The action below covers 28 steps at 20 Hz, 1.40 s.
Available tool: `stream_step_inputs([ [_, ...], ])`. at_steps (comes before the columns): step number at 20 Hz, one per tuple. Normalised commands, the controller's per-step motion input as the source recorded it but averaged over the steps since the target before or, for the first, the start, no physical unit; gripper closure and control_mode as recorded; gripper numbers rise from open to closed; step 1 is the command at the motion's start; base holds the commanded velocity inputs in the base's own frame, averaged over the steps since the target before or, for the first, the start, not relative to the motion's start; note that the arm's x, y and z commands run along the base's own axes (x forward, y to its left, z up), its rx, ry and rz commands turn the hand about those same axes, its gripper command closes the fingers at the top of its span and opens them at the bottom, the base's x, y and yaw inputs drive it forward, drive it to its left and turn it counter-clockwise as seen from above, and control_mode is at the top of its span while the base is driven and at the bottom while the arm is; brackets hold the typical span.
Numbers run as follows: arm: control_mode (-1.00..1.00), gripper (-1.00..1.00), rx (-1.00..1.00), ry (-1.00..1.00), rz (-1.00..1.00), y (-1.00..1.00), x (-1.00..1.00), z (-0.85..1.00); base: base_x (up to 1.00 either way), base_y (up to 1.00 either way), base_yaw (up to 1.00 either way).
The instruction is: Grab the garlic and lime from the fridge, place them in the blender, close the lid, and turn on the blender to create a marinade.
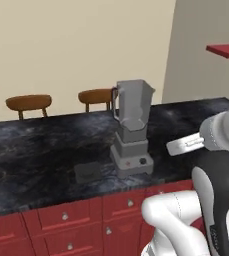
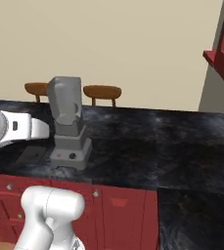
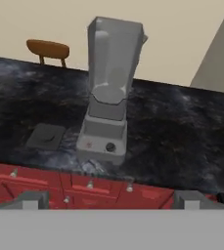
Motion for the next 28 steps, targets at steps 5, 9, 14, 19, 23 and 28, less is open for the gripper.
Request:
stream_step_inputs([
  [5,1.00,-1.00,0.00,0.00,0.00,0.00,0.00,0.00,-0.81,0.61,0.76],
  [9,1.00,-1.00,0.00,0.00,0.00,0.00,0.00,0.00,-0.44,1.00,0.81],
  [14,1.00,-1.00,0.00,0.00,0.00,0.00,0.00,0.00,-0.21,1.00,0.76],
  [19,1.00,-1.00,0.00,0.00,0.00,0.00,0.00,0.00,0.27,1.00,0.57],
  [23,1.00,-1.00,0.00,0.00,0.00,0.00,0.00,0.00,0.97,1.00,0.36],
  [28,1.00,-1.00,0.00,0.00,0.00,0.00,0.00,0.00,1.00,0.85,0.14],
])
